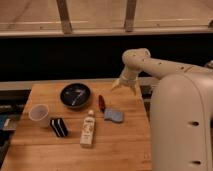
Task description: Knock the eraser over
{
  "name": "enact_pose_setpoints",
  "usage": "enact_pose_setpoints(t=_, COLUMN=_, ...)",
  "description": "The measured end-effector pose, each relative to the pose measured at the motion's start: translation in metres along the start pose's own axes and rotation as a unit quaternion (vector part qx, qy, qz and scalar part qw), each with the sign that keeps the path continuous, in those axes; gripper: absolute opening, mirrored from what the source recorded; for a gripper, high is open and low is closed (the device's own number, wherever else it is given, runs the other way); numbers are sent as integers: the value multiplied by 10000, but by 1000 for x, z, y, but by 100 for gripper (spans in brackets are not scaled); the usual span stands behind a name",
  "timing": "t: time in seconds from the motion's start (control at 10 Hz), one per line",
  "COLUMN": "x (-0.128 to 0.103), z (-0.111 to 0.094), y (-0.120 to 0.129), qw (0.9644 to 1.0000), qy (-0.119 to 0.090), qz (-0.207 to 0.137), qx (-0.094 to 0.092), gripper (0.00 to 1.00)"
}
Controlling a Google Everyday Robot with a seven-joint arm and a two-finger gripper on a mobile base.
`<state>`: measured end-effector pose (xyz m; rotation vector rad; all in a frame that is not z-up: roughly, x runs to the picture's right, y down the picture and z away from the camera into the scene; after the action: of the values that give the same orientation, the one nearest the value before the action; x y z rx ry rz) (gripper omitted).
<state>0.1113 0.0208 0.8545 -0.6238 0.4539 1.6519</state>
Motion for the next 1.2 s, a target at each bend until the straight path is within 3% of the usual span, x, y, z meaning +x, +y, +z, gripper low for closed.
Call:
enact_pose_setpoints(t=0.3, x=0, z=0, y=0, qw=10000, qy=0, qz=0, qx=0, gripper=80)
enact_pose_setpoints(t=0.5, x=0, z=0, y=0, qw=10000, qy=0, qz=0, qx=0, gripper=71)
enact_pose_setpoints(t=1.1, x=0, z=0, y=0, qw=10000, qy=24, qz=-10, qx=-4, gripper=9)
enact_pose_setpoints(t=1.2, x=2, z=3, y=0, qw=9999, qy=107, qz=-87, qx=23, gripper=3)
